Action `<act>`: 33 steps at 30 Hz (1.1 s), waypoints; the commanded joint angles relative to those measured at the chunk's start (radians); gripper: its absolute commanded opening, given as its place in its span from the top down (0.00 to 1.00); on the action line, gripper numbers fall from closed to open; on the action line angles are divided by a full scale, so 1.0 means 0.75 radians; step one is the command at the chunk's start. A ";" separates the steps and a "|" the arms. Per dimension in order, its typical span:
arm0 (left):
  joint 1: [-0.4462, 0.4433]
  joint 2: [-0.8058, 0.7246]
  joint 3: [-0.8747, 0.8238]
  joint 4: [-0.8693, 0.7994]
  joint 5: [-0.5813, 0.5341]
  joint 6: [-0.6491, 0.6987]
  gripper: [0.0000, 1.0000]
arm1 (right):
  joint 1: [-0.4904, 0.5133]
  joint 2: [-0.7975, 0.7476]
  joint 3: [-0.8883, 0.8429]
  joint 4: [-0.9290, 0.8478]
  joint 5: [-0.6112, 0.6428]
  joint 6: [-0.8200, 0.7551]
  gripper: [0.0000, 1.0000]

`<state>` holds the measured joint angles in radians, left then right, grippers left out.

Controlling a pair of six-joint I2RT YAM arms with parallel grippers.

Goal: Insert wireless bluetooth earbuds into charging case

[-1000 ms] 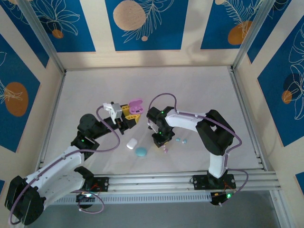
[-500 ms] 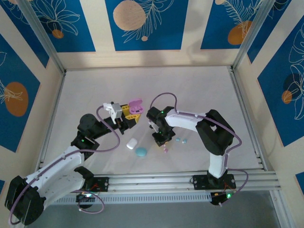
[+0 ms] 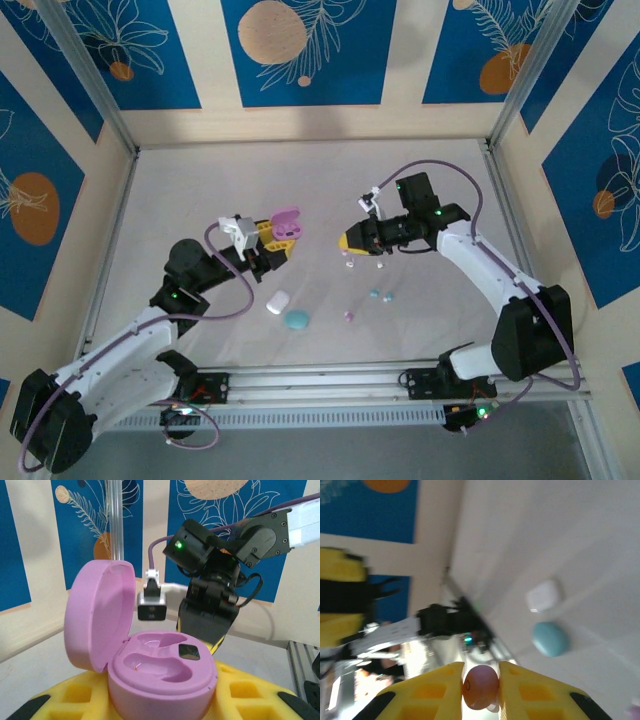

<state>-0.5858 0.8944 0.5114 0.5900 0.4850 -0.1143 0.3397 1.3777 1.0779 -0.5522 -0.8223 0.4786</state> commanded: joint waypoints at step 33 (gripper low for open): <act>-0.034 0.161 0.058 0.220 0.231 0.008 0.64 | 0.316 -0.103 0.282 0.219 0.222 0.100 0.78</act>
<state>-0.5957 1.0176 0.5190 0.7006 0.6243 -0.0978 0.5663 1.2869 1.2572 -0.4038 -0.6765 0.5724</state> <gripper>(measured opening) 0.360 0.226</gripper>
